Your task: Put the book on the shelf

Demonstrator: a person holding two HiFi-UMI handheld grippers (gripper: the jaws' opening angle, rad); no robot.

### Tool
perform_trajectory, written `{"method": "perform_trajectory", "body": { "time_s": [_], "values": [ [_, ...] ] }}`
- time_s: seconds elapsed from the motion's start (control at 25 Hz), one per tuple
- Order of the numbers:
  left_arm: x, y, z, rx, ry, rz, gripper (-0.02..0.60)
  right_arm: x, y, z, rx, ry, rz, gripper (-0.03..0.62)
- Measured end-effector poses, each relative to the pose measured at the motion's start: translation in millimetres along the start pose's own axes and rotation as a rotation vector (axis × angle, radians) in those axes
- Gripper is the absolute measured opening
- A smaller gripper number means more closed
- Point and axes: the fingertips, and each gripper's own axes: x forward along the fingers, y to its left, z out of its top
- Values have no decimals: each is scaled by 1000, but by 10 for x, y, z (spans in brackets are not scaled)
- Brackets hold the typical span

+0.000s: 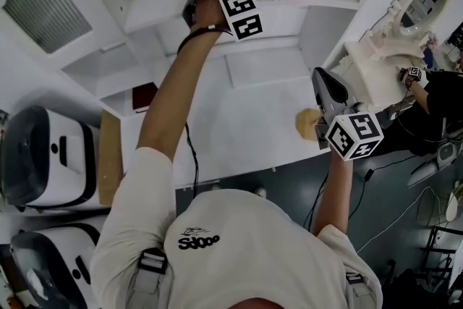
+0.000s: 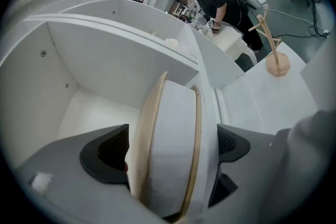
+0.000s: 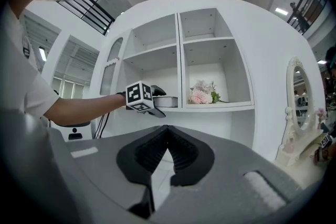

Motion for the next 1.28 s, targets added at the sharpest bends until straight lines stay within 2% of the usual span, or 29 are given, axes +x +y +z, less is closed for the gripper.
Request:
{"method": "perform_trajectory", "body": {
  "time_s": [0.08, 0.16, 0.24, 0.36, 0.48, 0.64, 0.72, 0.84, 0.92, 1.04, 1.28],
  "values": [
    [-184, 39, -38, 11, -15, 55, 511, -1, -11, 52, -7, -10, 1, 2],
    [-417, 50, -106, 8, -35, 96, 495, 27, -7, 109, -14, -19, 3, 2],
    [-687, 58, -158, -60, -92, 110, 471, 66, -1, 173, -21, -30, 8, 2],
    [-1130, 131, -226, -293, -234, 112, 348, 146, -7, 276, -26, -52, 12, 2],
    [-1466, 87, -364, -524, -358, 62, 256, 219, -10, 370, -45, -67, 7, 2],
    [-1681, -101, -620, -749, -472, 14, 224, 302, 37, 480, -77, -82, 7, 2],
    [-1751, -212, -766, -856, -503, 5, 177, 353, 115, 503, -92, -83, 23, 2],
    [-1876, -310, -972, -974, -523, 49, 78, 433, 240, 499, -131, -68, 44, 2],
    [-1976, -343, -1067, -1022, -537, 84, 23, 477, 308, 512, -155, -65, 53, 2],
    [-2133, -409, -1109, -1057, -573, 84, 17, 504, 393, 540, -180, -69, 61, 2],
    [-2378, -524, -1103, -952, -585, 97, 17, 536, 566, 523, -227, -54, 91, 2]
  ]
}}
